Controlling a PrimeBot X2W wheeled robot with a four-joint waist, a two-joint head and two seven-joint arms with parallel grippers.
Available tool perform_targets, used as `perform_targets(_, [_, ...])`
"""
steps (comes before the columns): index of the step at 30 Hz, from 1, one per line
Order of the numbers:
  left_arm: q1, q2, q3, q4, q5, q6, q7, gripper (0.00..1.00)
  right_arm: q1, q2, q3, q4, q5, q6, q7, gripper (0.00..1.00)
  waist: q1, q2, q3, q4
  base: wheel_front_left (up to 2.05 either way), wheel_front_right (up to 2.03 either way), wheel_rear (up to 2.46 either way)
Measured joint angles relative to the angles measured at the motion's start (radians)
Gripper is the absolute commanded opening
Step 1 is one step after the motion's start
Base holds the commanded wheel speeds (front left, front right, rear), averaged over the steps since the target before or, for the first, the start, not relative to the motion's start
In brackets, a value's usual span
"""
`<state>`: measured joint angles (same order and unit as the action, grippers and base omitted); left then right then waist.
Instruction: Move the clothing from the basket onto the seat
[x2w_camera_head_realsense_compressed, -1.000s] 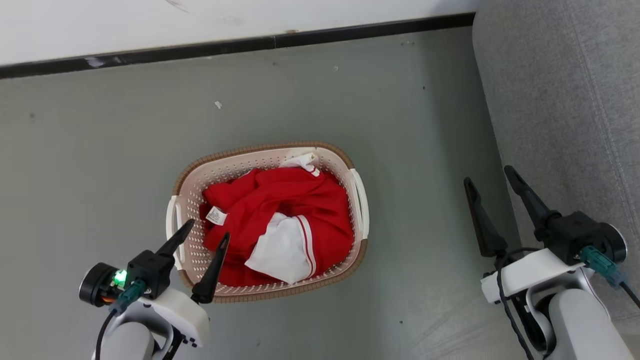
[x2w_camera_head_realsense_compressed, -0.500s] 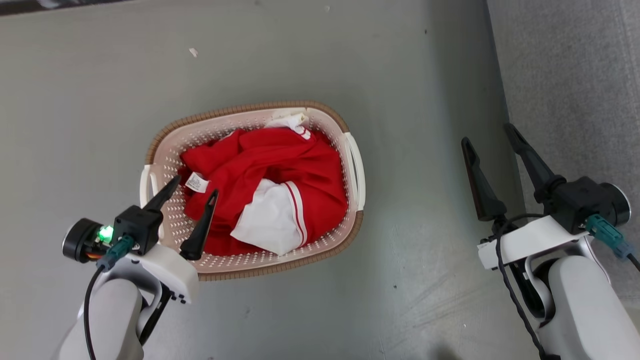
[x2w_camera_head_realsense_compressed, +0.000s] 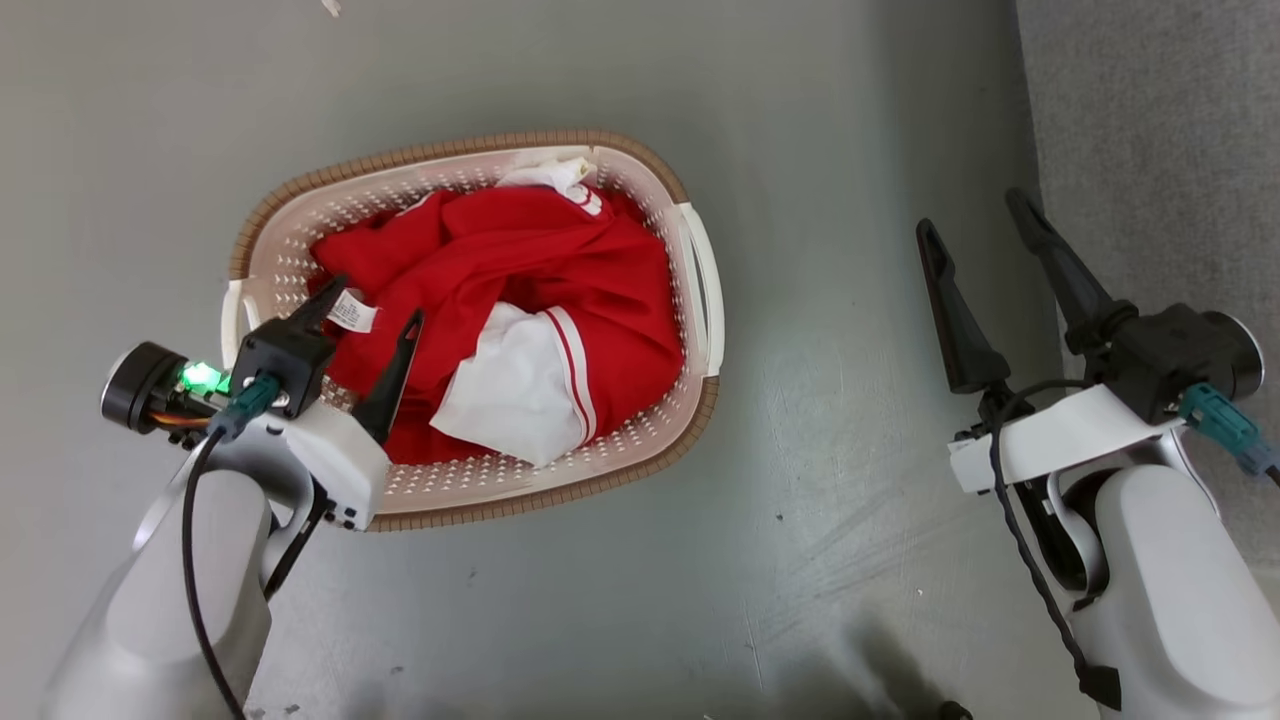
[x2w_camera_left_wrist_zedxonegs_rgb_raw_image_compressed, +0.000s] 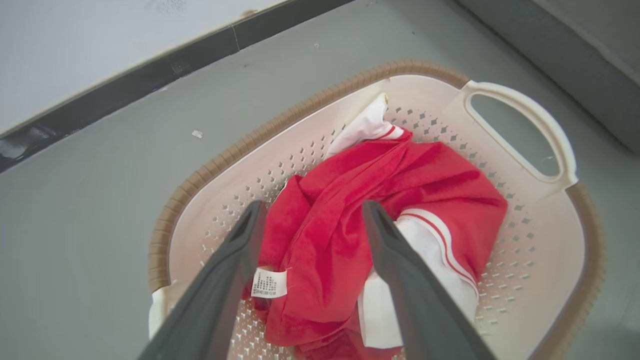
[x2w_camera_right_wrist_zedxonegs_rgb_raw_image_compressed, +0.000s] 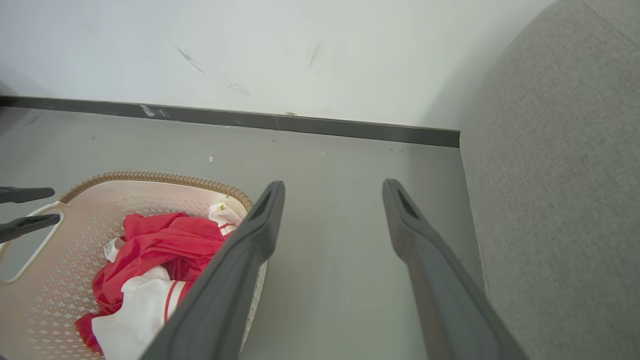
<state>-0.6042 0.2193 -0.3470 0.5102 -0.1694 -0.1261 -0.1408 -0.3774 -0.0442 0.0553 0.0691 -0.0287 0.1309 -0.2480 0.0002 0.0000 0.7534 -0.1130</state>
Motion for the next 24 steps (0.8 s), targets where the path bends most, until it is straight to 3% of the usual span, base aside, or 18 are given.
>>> perform_targets(7, [-0.079,-0.001,-0.028,0.041,0.057,0.012,0.073,1.00,-0.039,-0.001,0.008,-0.002,0.010,0.000,0.000,1.00,0.0000,0.0000,0.053,-0.008,0.00,0.00,0.00])
perform_targets(24, [-0.189,-0.032,-0.036,0.128,0.062,0.018,0.159,1.00,-0.085,-0.002,0.022,-0.004,0.040,0.000,-0.003,1.00,0.0001,0.0000,0.136,-0.037,0.00,0.00,0.00])
